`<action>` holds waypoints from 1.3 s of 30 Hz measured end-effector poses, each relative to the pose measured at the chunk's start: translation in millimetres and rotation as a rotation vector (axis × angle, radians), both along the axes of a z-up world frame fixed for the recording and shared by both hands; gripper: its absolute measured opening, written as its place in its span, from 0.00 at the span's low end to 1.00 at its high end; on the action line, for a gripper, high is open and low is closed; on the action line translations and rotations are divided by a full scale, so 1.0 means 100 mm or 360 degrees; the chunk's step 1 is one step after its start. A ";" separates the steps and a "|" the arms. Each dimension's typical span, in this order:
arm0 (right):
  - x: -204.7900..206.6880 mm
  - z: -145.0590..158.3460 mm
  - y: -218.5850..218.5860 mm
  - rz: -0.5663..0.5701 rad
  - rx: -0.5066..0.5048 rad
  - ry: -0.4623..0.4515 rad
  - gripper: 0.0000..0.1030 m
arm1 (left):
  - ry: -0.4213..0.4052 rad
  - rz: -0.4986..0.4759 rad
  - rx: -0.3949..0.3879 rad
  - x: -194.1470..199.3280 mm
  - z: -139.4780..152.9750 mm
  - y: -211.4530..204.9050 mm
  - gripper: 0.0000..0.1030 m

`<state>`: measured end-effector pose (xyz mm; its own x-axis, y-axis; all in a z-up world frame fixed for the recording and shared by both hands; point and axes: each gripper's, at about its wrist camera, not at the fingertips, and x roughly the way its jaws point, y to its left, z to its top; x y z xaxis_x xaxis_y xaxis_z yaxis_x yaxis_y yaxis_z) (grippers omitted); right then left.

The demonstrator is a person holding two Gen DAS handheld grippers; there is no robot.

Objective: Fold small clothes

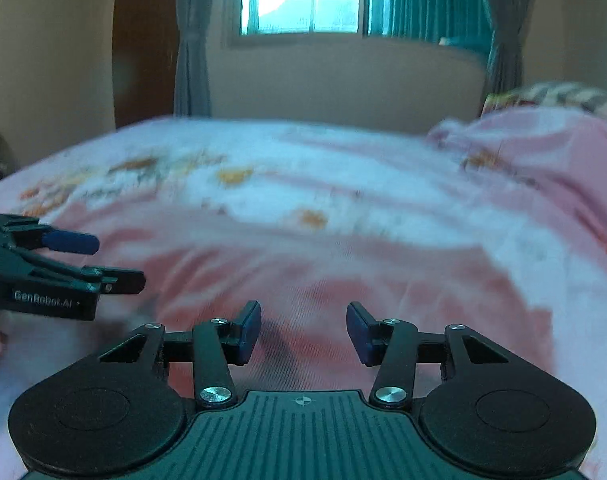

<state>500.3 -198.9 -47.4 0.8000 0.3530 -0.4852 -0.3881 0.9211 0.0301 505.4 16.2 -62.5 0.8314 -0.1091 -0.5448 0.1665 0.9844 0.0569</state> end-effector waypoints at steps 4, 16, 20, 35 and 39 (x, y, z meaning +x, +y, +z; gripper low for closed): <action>0.31 -0.09 0.02 -0.0095 -0.0072 0.0094 0.47 | 0.0079 0.0015 0.0058 0.25 -0.20 -0.03 0.75; 0.25 -0.09 -0.10 -0.0128 -0.0056 0.0183 0.48 | 0.0082 0.0021 0.0076 0.19 -0.18 -0.06 0.76; 0.06 -0.01 -0.17 -0.0121 -0.0052 0.0136 0.48 | 0.0050 0.0010 0.0102 0.08 -0.11 -0.05 0.76; -0.85 -0.08 -1.81 -0.0312 0.0399 0.0281 0.48 | 0.0006 0.0033 -0.0207 -0.99 -0.04 1.54 0.72; -0.85 -0.12 -1.80 -0.0232 0.0434 0.0292 0.47 | 0.0108 -0.0023 -0.0473 -0.84 -0.17 1.66 0.63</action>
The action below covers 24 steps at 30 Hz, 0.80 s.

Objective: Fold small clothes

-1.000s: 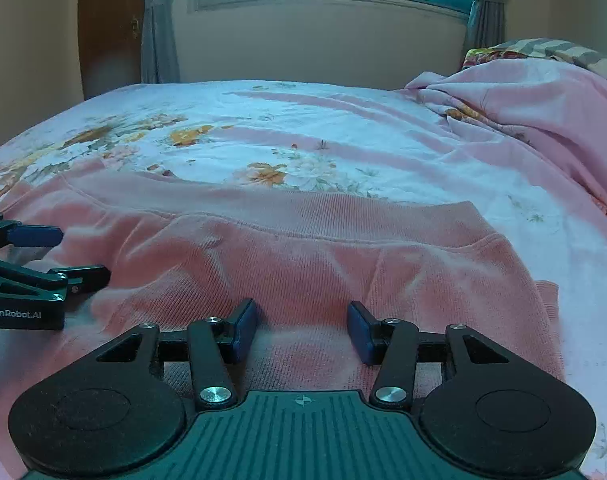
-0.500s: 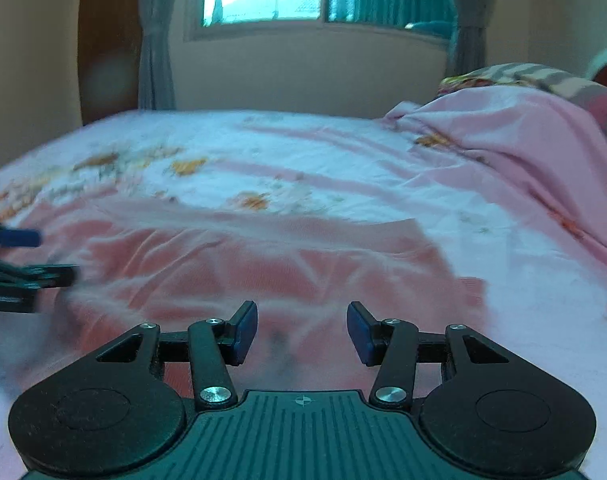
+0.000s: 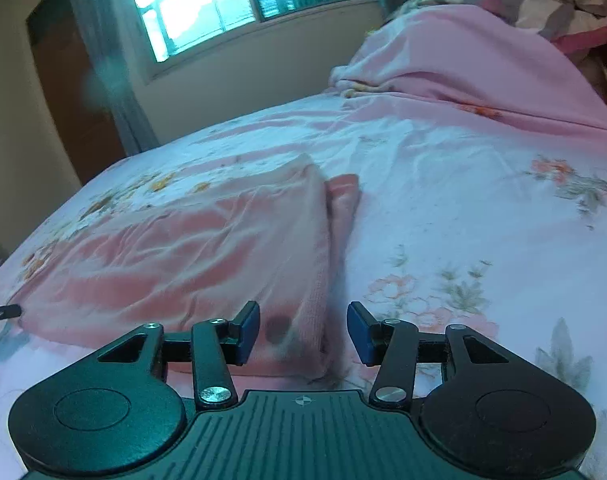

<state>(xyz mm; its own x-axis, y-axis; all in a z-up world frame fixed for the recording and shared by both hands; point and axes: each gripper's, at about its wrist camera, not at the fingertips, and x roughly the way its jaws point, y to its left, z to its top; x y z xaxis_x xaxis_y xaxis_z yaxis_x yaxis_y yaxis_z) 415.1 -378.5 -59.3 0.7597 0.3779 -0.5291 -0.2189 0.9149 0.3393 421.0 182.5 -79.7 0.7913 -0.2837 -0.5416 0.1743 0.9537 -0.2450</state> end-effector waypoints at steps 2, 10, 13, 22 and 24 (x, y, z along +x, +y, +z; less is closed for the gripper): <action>0.05 -0.03 0.03 0.0084 -0.0017 0.0025 0.28 | 0.0050 0.0034 -0.0059 0.08 -0.02 0.07 0.10; -0.09 0.00 0.01 0.0138 -0.0150 0.0007 0.04 | 0.0052 -0.0061 -0.0046 -0.08 -0.03 0.19 0.08; -0.08 -0.16 0.03 0.0139 -0.0227 0.0062 0.04 | 0.0075 -0.0047 -0.0024 -0.07 -0.12 0.21 0.08; 0.08 -0.21 -0.07 0.0078 -0.0170 0.0153 0.08 | 0.0133 -0.0036 0.0059 -0.05 -0.05 0.33 0.45; 0.05 -0.14 -0.15 -0.0036 -0.0125 0.0109 0.45 | 0.0050 0.0103 0.0032 -0.10 0.04 0.43 0.69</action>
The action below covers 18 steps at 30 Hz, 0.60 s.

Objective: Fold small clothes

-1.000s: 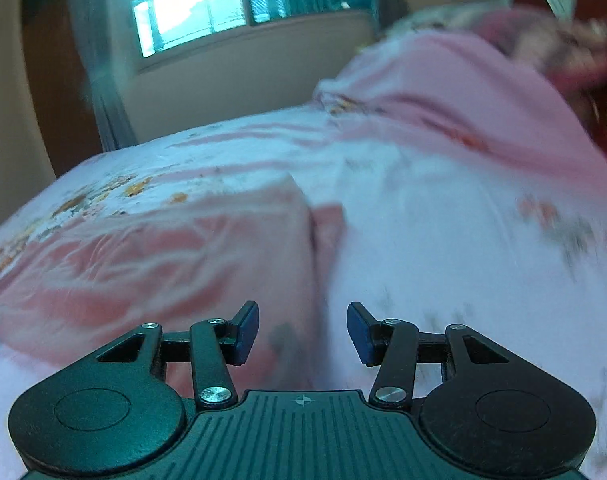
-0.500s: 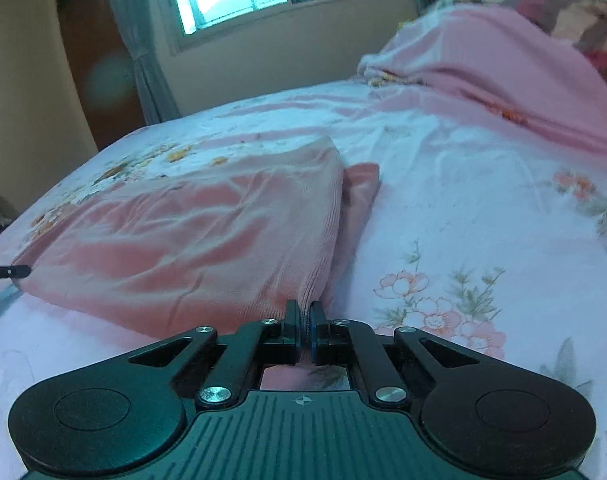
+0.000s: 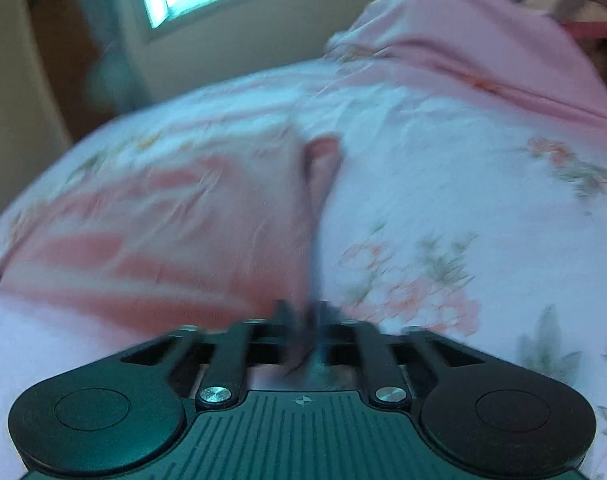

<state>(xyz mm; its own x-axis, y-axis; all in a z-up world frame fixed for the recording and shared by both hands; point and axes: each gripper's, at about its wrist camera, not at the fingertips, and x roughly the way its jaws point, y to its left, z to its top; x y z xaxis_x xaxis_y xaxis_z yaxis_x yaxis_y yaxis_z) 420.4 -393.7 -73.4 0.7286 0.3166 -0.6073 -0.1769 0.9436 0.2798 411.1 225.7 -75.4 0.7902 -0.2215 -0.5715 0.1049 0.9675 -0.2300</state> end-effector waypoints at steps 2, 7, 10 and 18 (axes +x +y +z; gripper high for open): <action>-0.09 0.08 -0.06 -0.0063 0.0005 -0.0111 0.59 | -0.0069 0.0085 -0.0103 0.00 0.06 0.13 0.68; -0.15 0.15 -0.05 -0.0097 0.0067 -0.0238 0.59 | 0.0005 0.0056 -0.0288 0.35 0.02 0.16 0.68; -0.07 0.25 0.13 -0.0049 -0.0002 -0.0332 0.40 | 0.0088 0.0002 -0.0323 0.58 -0.08 0.10 0.68; 0.28 -0.05 0.33 0.0015 -0.0152 -0.0123 0.14 | 0.0246 -0.0120 -0.0352 0.86 -0.20 0.09 0.66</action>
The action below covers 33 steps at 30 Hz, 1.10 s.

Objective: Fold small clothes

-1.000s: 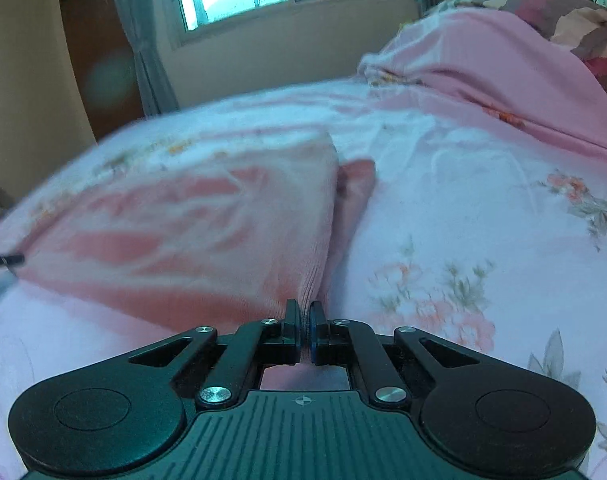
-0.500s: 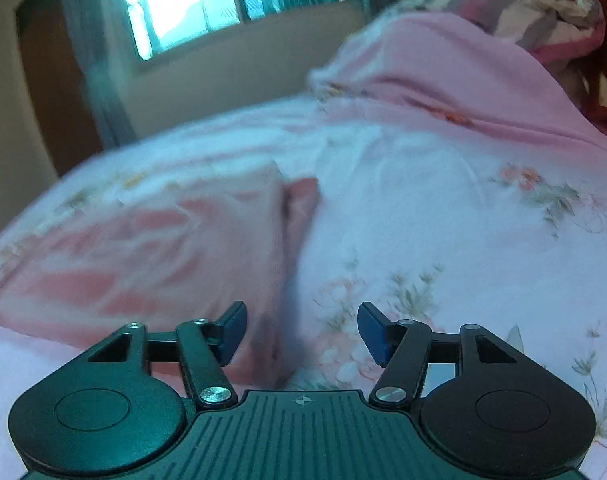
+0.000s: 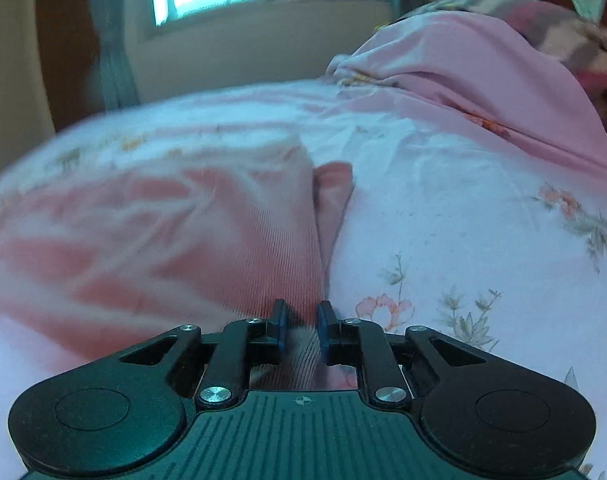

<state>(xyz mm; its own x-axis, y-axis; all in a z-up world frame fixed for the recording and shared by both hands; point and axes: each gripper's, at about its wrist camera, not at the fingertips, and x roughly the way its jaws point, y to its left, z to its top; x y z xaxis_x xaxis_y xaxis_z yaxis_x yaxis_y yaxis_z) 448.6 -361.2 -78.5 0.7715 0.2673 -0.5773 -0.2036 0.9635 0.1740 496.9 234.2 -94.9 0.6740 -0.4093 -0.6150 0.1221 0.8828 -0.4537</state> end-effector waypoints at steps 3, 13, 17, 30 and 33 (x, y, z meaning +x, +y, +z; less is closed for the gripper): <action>-0.11 -0.01 -0.06 -0.0011 0.0055 -0.0060 0.14 | 0.0028 -0.0008 -0.0334 0.09 -0.12 0.20 0.65; -0.14 0.07 -0.23 -0.0116 0.0245 -0.0122 0.14 | 0.0034 -0.0031 -0.0542 0.34 -0.37 0.23 0.13; 0.01 0.10 -0.21 -0.0117 0.0182 -0.0109 0.14 | -0.0011 -0.0036 -0.0592 0.32 -0.42 0.27 0.16; -0.36 0.16 -0.48 -0.0260 0.0269 -0.0165 0.14 | -0.0131 -0.0003 -0.0218 0.27 0.28 -0.21 0.05; -0.54 0.21 -0.66 -0.0302 0.0317 -0.0175 0.14 | -0.0188 -0.0050 -0.0183 0.30 0.63 -0.57 0.05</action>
<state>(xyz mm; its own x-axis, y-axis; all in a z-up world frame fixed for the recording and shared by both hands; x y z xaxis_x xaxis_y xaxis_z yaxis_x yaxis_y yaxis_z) 394.2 -427.2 -57.3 0.8737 0.2118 -0.4380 -0.0511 0.9352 0.3503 526.7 177.2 -31.5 0.7247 -0.4944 -0.4801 0.2072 0.8208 -0.5324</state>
